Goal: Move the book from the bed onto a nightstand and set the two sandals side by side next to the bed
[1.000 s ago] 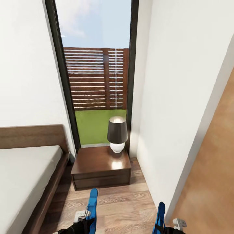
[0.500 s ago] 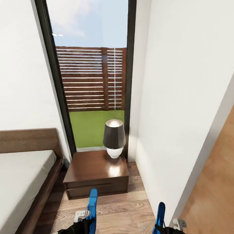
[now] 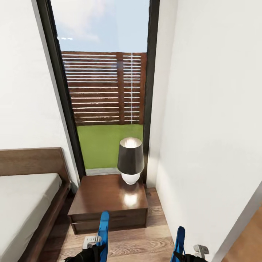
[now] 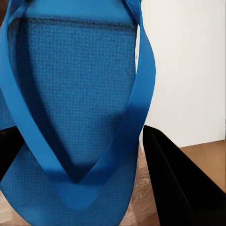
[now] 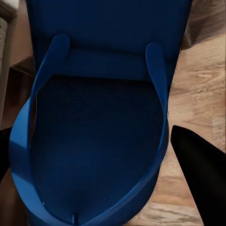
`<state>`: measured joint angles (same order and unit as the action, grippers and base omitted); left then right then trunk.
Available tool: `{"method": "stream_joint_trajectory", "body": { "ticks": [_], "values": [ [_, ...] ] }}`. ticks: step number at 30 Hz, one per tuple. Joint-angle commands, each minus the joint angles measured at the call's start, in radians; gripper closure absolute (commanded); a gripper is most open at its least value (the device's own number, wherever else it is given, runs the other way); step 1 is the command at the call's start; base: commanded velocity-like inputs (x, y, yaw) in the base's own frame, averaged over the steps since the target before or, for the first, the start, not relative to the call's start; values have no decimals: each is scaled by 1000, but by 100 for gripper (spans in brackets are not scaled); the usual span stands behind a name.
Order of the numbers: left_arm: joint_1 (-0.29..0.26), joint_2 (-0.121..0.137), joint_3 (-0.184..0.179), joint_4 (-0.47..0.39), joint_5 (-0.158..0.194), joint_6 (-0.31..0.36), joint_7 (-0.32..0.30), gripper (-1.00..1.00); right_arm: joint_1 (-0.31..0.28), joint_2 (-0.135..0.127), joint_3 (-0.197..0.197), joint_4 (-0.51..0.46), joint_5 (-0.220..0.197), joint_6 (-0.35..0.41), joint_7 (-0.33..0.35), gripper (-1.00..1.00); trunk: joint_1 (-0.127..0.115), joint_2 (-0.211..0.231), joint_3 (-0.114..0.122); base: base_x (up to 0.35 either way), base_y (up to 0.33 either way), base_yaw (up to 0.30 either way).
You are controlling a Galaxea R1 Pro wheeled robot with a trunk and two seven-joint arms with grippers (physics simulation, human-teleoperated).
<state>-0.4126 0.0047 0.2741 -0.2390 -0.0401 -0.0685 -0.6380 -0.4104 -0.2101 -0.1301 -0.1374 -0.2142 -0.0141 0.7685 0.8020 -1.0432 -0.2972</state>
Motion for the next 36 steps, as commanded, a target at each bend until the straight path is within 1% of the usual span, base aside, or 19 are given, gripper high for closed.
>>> {"method": "stream_joint_trajectory", "body": {
  "ticks": [1, 4, 7, 25, 36],
  "values": [
    [-1, 0, 5, 1, -5, -5, -5, 100, -1, 0, -6, 1, 1, -1, 3, 100, 1, -1, -1, 318, 0, 190],
    [-1, -1, 5, 1, -5, -5, -5, 100, -1, 0, -6, 1, 1, -1, 3, 100, 1, -1, -1, 256, -34, 210],
    [-2, -2, 5, 1, -5, -5, -5, 100, -1, 0, -6, 1, 1, -1, 3, 100, 1, -1, -1, 69, -17, 222],
    [-2, -3, 5, 1, -5, -5, -5, 100, -1, 0, -6, 1, 1, -1, 3, 100, 1, -1, -1, 4, -14, 224],
    [-2, -3, 4, 1, -6, -5, -5, 100, -1, 0, -6, 1, 1, -1, 3, 100, 1, -1, -1, 0, -117, 224]
  ]
}}
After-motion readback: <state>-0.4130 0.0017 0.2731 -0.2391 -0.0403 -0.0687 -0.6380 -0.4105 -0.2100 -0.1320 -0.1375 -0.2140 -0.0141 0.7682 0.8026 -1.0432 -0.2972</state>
